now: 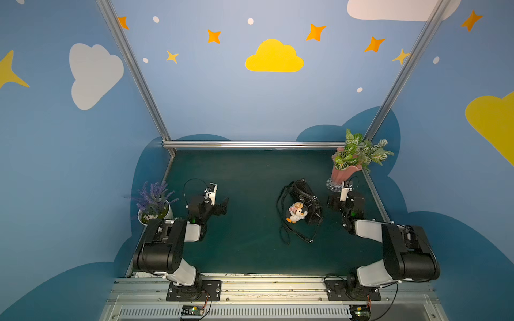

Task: Remove the decoration from the bag
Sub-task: Move the bag to the center of the board.

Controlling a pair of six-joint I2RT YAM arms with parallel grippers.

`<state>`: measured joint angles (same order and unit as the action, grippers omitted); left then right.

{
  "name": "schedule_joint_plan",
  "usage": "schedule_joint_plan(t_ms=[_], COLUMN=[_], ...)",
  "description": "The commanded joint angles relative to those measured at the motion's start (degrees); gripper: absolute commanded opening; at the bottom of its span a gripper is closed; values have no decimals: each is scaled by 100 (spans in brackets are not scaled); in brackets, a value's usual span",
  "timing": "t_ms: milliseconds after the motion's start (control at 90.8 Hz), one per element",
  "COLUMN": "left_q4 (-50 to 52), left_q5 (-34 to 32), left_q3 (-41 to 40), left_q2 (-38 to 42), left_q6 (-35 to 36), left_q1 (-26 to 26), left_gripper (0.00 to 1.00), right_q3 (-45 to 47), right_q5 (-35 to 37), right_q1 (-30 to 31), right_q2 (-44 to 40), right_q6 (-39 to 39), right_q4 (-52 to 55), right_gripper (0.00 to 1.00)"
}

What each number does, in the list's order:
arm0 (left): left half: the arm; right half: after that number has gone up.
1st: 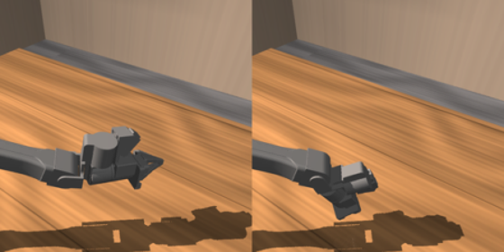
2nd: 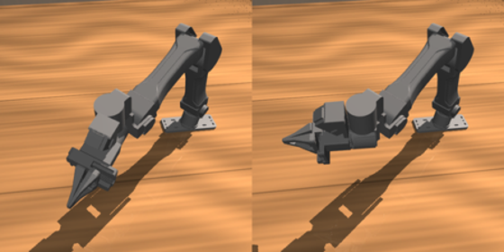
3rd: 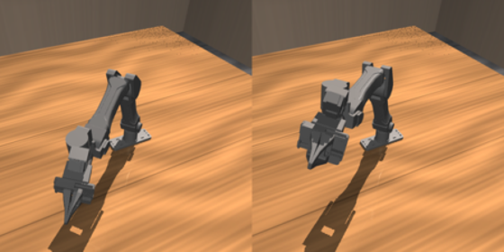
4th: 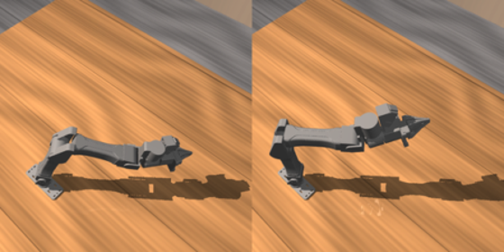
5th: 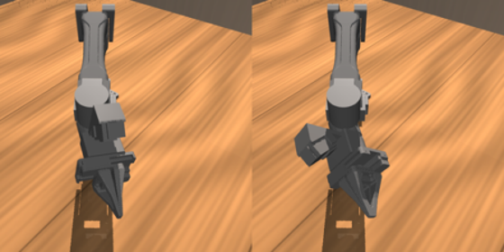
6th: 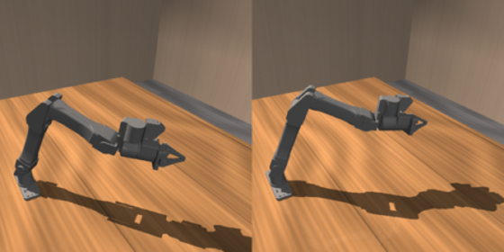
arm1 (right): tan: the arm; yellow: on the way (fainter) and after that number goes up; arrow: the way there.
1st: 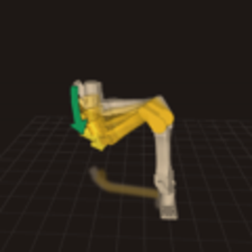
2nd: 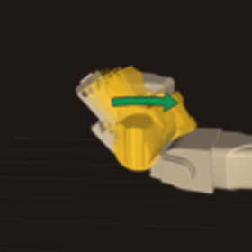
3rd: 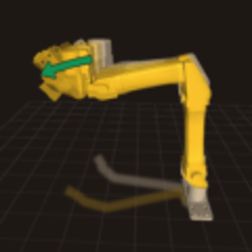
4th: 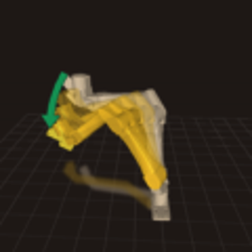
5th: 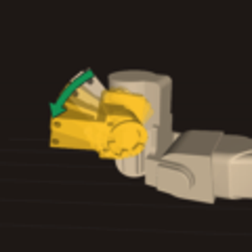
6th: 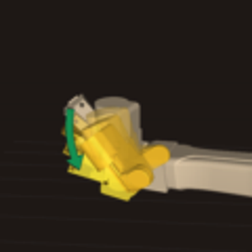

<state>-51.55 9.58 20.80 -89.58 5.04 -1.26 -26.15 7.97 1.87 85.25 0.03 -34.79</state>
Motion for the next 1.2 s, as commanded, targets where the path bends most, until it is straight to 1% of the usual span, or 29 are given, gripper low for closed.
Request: schedule_joint_plan(t_ms=[0, 374, 485, 573, 639, 694, 738, 782, 837, 881, 969, 1035, 1090, 1123, 1190], left_q4=[-72, -66, -97, -149, -124, 141, 688, 1199, 1828, 2061, 2349, 2620, 2762, 2805, 2838], left_q5=[2, 0, 163, 187, 207, 202, 224, 184, -41, -122, -102, 135, 318, 394, 513], left_q3=[82, 85, 9, -310, -569, -661, -626, -555, -441, -406, -277, -101, 42, 118, 221], left_q2=[-27, -26, 130, 744, 1407, 1946, 2456, 2904, 3384, 3644, 3903, 3919, 3850, 3805, 3715], left_q6=[83, 76, 132, 150, 203, 207, 179, 207, 278, 313, 262, 129, -3, -85, -275], left_q1=[-31, -33, -26, -32, -56, -132, -212, -382, -735, -1027, -1539, -1844, -2097, -2257, -2512], left_gripper=[100, 100, 100, 100, 100, 100, 100, 100, 100, 100, 100, 100, 100, 100, 100], right_q3=[-76, -62, -115, -109, -141, -197, -254, -318, -379, -413, -588, -665, -749, -823, -1137], right_q5=[3, -12, 217, 433, 523, 378, 208, -15, -317, -619, -1281, -1897, -2281, -2252, -1825], right_q1=[16, 6, 24, 28, 26, 26, 32, 41, 61, 64, 171, 356, 628, 821, 1254], right_q2=[-118, -124, -475, -1072, -1755, -2339, -2700, -3000, -3277, -3414, -3494, -3475, -3436, -3403, -3275], right_q6=[6, 5, -73, -295, -640, -894, -1105, -1390, -1833, -2011, -2379, -2293, -1997, -1811, -1420], right_q4=[93, 78, 429, 1034, 1740, 2337, 2806, 3203, 3675, 4037, 4804, 5155, 5320, 5428, 5806], right_gripper=[98, 98, 98, 98, 98, 98, 98, 98, 98, 98, 97, 94, 90, 89, 88])
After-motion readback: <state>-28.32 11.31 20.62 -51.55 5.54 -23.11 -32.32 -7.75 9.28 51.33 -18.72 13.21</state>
